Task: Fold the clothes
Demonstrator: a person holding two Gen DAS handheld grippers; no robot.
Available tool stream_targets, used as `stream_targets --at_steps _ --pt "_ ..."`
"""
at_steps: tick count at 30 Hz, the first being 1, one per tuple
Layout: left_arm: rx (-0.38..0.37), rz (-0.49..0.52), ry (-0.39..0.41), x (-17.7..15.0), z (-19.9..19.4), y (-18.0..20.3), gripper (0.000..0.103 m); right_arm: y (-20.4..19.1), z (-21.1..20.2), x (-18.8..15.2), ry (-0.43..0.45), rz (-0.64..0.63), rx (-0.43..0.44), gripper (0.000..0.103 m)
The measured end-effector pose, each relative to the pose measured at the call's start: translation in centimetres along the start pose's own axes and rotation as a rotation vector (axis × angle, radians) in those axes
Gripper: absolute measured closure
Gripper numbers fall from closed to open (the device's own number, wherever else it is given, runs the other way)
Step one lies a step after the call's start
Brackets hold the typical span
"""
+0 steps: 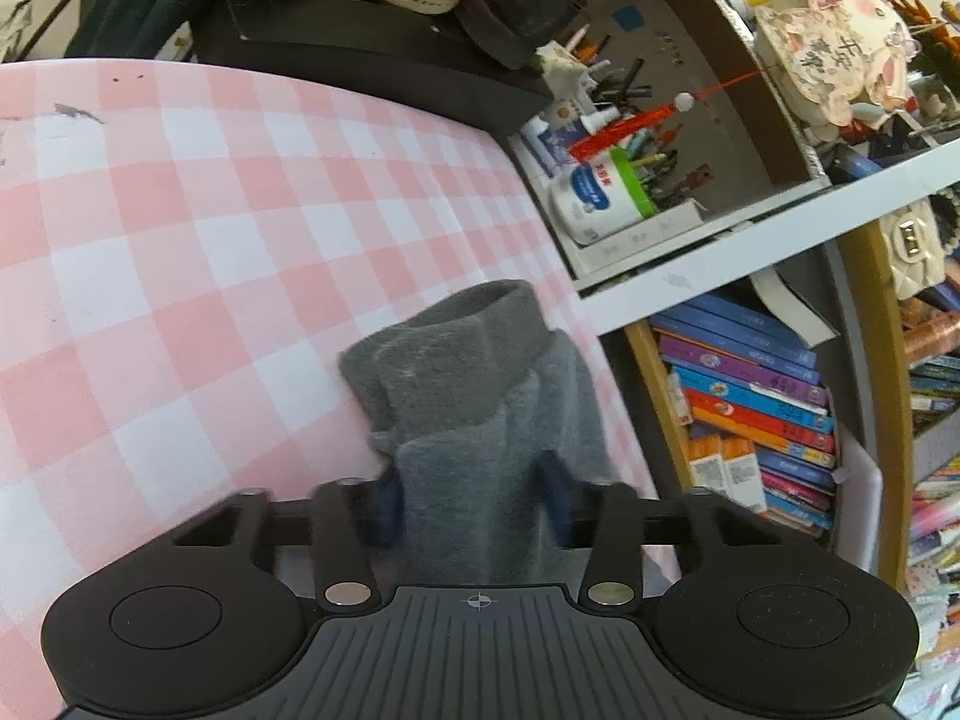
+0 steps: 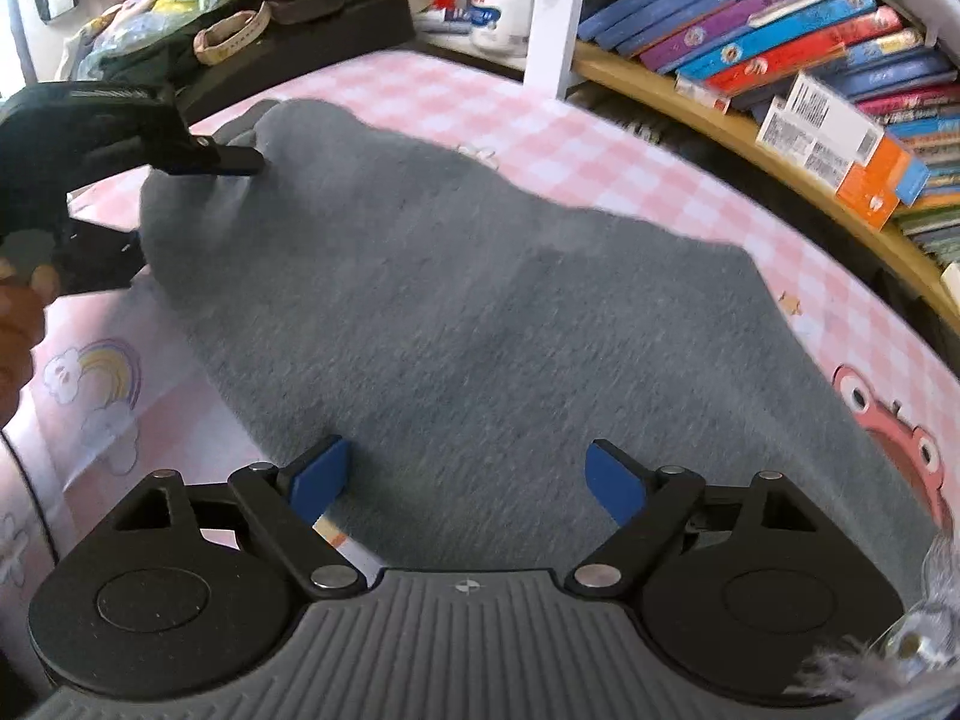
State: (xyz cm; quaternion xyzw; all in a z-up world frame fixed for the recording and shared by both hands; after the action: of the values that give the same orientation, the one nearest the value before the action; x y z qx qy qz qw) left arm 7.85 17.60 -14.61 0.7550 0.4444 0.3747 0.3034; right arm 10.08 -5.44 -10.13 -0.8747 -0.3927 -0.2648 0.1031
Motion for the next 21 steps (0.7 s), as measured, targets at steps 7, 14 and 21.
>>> stream_targets --at_steps 7,14,21 --pt "-0.023 -0.055 -0.011 0.1 0.0 -0.4 0.091 0.0 -0.6 -0.4 0.012 0.016 0.023 0.016" --pt "-0.189 0.205 0.036 -0.3 -2.8 6.6 0.092 1.8 -3.1 -0.1 0.098 0.131 0.055 0.018" --pt "-0.232 0.575 0.025 -4.1 -4.1 13.8 0.092 7.5 -7.2 -1.4 0.186 0.385 -0.014 0.018"
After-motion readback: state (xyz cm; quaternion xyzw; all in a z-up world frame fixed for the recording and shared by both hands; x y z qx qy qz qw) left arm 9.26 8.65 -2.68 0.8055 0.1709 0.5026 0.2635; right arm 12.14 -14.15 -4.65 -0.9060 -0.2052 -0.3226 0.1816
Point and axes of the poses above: each gripper's, at about its wrist camera, not at the fingertips, and z roughly the way its jaws point, y to its right, x to its top, the point moved 10 cm from there along z, roughly the way its jaws point, and after that the axes turned 3 degrees about -y, right-handed, at the moved point
